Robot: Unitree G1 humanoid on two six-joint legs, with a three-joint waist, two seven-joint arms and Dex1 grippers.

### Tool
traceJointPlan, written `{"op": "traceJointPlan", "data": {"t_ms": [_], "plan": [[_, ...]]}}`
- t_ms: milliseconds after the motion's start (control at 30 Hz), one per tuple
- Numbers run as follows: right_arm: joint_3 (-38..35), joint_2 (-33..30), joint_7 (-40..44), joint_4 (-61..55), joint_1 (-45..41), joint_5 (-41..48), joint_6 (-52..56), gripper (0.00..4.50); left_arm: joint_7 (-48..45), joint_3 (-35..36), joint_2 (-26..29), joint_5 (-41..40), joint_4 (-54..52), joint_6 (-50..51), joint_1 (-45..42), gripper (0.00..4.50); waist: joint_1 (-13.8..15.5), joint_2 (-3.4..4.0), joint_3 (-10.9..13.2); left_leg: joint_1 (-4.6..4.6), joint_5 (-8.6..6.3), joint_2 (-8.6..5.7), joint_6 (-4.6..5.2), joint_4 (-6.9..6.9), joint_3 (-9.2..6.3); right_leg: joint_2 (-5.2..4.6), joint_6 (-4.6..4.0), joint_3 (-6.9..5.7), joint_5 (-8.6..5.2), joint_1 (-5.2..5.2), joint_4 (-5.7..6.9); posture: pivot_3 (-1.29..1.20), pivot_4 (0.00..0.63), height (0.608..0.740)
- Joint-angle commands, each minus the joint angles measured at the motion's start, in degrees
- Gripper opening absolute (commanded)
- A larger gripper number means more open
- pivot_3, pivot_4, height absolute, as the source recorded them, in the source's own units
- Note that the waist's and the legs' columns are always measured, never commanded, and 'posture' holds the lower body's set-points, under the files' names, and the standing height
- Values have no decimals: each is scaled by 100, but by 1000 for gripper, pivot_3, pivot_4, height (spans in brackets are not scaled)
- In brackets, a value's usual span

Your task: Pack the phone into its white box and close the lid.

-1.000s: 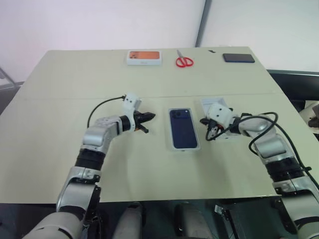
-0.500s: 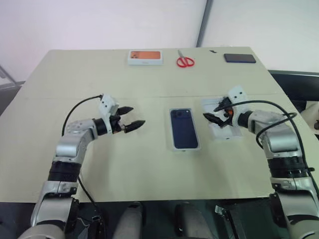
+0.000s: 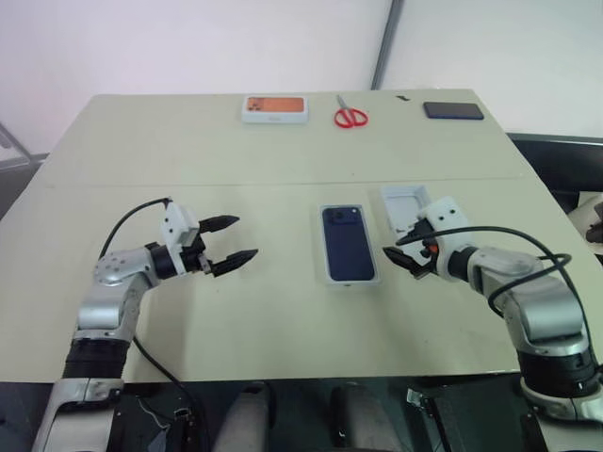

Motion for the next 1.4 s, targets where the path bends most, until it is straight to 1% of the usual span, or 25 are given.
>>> {"op": "traceJointPlan", "data": {"t_ms": [33, 100, 167, 267, 367, 500, 667, 833, 1300, 1400], "plan": [[-175, 172, -213, -290, -133, 167, 242, 4366, -107, 113, 53, -184, -331, -88, 103, 4488, -6, 0, 0, 0, 0, 1, 0, 0, 0, 1, 0, 0, 0, 0, 0, 0, 150, 740], [-56, 222, -372, -118, -314, 100, 367, 4366, -201, 91, 78, -260, -432, -24, 171, 4488, -9, 2, 1, 1, 0, 1, 0, 0, 1, 6, 0, 0, 0, 0, 0, 0, 150, 740], [-141, 357, -448, 113, -549, 186, 550, 4366, -235, 85, 94, -277, -491, -2, 214, 4488, -25, 2, 1, 1, 0, 1, 1, 0, 1, 4, 0, 2, 0, -1, 0, 0, 150, 740], [-82, 330, -535, 606, -1082, 140, 812, 4366, -210, 73, 79, -275, -508, -10, 241, 4488, -14, 4, 2, 1, 0, 0, 1, 0, 1, 5, 0, 1, 0, -1, 0, 0, 150, 740], [129, 205, -481, 1091, -1556, 145, 1135, 4366, -149, 28, 18, -278, -602, 22, 287, 4488, -14, 4, 2, 1, 0, -1, 1, 0, 3, 4, 0, 1, 0, 0, 0, 0, 150, 740], [76, 427, -552, 1493, -2127, 312, 2014, 4366, -71, -10, -36, -245, -643, 20, 319, 4488, -10, 5, 2, 1, -1, 0, 2, -3, 3, 4, 0, 0, 0, -1, 0, 0, 150, 740], [107, 595, -657, 1996, -2681, 358, 2458, 4366, 91, -18, -116, -235, -699, 64, 364, 4488, -24, 6, 3, 1, -1, -1, 3, -4, 2, 6, -1, 0, 0, -4, 1, 0, 150, 740], [504, 403, -727, 2518, -2939, 219, 2338, 4366, 281, -37, -184, -218, -844, 129, 469, 4488, -23, 6, 3, 0, -1, -4, 3, -4, 5, 5, -1, 1, 0, -4, 0, 0, 150, 740], [803, 335, -733, 2992, -3237, 222, 2250, 4366, 473, -93, -344, -269, -1052, 181, 575, 4488, -34, 7, 4, 0, -1, -5, 3, -4, 7, 10, 0, 0, 0, -5, 1, 0, 150, 740], [789, 379, -751, 3012, -3213, 226, 2196, 3542, 484, -102, -362, -259, -1046, 168, 559, 4500, -28, 7, 4, 0, -1, -5, 3, -4, 7, 9, 0, 0, 0, -5, 1, 0, 150, 740]]}}
